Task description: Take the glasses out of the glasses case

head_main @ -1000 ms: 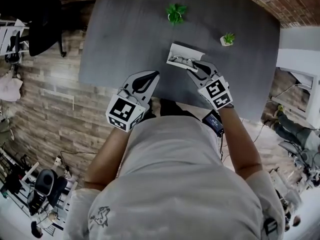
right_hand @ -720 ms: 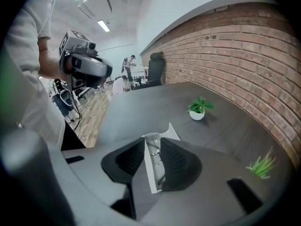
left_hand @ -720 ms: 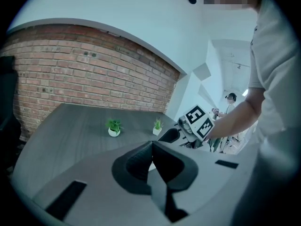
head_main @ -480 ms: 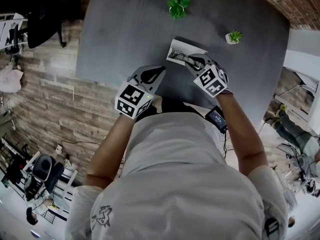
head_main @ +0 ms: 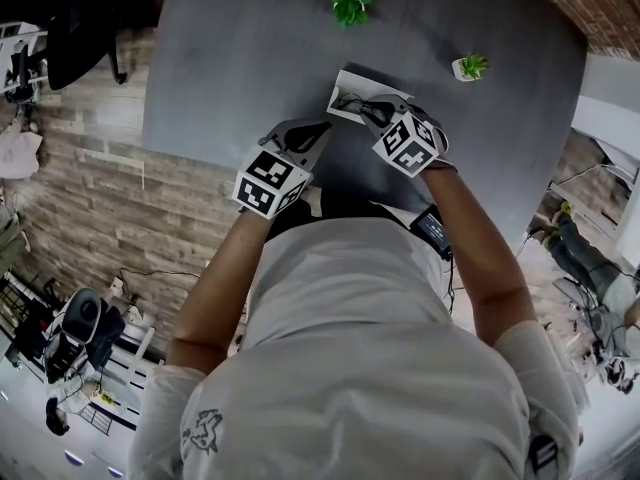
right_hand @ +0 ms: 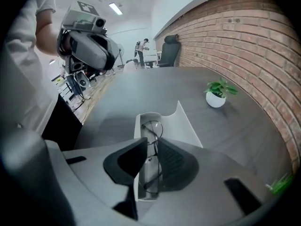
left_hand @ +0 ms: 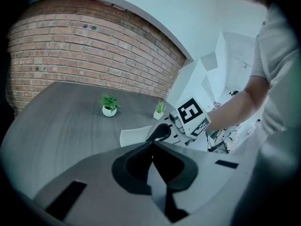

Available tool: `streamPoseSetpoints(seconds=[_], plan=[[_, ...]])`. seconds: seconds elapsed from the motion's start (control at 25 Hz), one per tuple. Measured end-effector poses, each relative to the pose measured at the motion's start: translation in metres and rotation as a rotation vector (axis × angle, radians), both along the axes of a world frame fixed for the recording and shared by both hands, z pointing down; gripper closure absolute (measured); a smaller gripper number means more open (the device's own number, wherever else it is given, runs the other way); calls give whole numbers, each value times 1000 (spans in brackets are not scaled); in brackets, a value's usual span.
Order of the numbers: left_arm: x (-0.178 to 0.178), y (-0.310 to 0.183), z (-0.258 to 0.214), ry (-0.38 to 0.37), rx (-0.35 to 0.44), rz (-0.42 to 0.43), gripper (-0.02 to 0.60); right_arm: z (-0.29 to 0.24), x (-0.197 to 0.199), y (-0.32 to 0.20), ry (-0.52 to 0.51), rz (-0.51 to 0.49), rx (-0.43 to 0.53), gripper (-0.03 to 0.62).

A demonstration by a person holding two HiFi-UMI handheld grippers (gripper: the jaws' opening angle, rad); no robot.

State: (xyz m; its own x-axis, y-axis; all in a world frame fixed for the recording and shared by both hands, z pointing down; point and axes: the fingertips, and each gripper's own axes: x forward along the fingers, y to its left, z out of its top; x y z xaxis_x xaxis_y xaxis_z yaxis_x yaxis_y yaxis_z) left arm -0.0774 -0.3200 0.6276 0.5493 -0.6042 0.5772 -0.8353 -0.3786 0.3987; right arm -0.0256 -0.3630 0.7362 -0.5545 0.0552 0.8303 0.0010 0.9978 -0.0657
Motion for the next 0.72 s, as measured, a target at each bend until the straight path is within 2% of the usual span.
streamPoseSetpoints(seconds=[0.4, 0.72], plan=[[-3, 0, 4, 2, -21, -28, 571, 11, 3, 0, 34, -45, -5, 572], [-2, 5, 2, 1, -20, -38, 571, 0, 4, -5, -12, -44, 38, 582]])
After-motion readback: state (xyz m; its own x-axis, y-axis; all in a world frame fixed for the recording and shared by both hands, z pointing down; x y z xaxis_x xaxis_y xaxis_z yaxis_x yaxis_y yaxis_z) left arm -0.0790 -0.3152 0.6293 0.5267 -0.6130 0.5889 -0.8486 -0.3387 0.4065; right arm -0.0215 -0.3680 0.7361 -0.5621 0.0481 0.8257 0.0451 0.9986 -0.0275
